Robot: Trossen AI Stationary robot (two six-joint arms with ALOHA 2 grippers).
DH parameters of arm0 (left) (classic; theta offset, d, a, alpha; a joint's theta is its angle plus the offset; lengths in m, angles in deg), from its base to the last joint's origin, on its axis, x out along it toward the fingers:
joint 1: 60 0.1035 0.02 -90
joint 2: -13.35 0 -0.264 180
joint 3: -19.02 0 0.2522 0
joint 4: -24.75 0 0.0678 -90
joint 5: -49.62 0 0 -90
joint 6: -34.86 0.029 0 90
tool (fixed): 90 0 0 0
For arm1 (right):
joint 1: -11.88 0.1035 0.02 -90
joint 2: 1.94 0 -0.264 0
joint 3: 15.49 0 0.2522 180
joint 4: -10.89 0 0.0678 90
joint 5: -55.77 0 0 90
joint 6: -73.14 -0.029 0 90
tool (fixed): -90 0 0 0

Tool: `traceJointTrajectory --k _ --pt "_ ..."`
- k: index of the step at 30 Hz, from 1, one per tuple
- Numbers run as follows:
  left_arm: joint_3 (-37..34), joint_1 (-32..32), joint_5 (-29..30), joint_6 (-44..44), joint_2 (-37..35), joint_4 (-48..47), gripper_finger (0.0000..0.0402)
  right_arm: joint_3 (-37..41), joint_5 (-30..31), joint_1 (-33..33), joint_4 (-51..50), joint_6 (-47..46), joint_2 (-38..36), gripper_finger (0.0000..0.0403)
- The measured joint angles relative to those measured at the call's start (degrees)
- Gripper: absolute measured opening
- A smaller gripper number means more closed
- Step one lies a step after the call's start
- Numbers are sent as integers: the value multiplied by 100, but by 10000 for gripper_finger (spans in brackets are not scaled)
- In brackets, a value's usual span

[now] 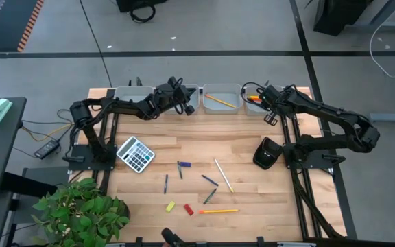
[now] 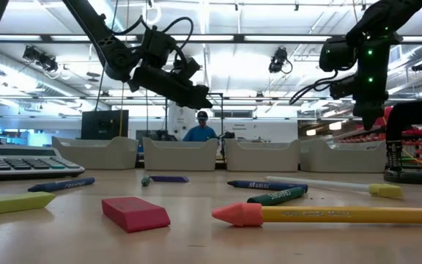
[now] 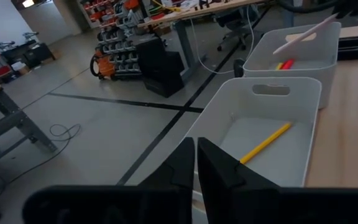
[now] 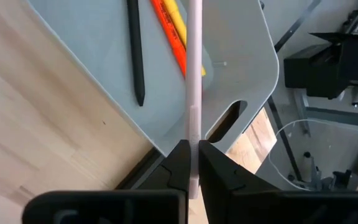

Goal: Sort crayons/erasers/pens/pencils in bins
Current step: Put the pink pen into the gray bin, then put the top green crayon into the gray bin

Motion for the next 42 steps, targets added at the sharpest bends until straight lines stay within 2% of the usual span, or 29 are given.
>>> traceJointTrajectory --k 8,14,22,35,42 --pt "0 21 2 -141 0 0 30 0 6 0 19 -110 0 43" --pt "0 21 0 -297 0 21 47 0 24 0 -40 -650 0 82" --pt "0 -5 6 -630 -42 44 66 0 61 0 -81 -667 -2 121" --pt "0 12 28 -809 -63 -8 74 0 59 0 364 -667 -2 122" --pt "2 10 21 -1420 -237 -298 79 0 10 31 675 -590 -2 119"
